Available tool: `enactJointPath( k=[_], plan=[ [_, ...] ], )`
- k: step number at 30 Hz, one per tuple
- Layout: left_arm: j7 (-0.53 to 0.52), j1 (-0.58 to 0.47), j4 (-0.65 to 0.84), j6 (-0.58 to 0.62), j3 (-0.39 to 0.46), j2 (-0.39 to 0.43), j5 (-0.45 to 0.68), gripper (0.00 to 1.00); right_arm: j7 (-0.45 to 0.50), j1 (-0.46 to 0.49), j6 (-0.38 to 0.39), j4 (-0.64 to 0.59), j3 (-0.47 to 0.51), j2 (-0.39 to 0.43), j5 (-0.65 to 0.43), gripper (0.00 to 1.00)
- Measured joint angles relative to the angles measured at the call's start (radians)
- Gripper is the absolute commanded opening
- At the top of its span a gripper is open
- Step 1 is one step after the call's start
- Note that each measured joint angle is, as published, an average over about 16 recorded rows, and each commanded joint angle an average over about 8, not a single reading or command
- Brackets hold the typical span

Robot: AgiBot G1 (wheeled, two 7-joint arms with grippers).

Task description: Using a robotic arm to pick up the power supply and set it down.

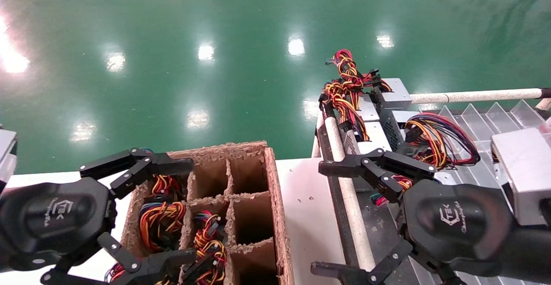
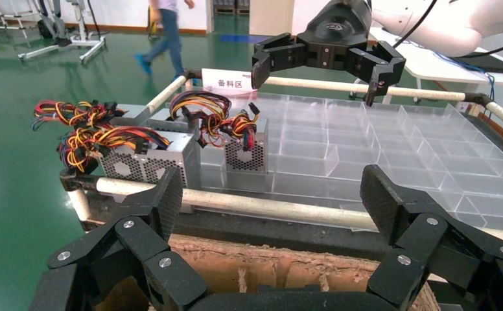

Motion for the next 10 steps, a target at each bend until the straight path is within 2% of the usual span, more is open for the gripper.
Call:
enactJointPath(
  k=[10],
  plan=[
    [0.000,0.000,0.000,0.000,0.000,0.000,0.000,1.00,0.000,0.000,0.000,0.000,0.000,0.000,0.000,1.00]
  ],
)
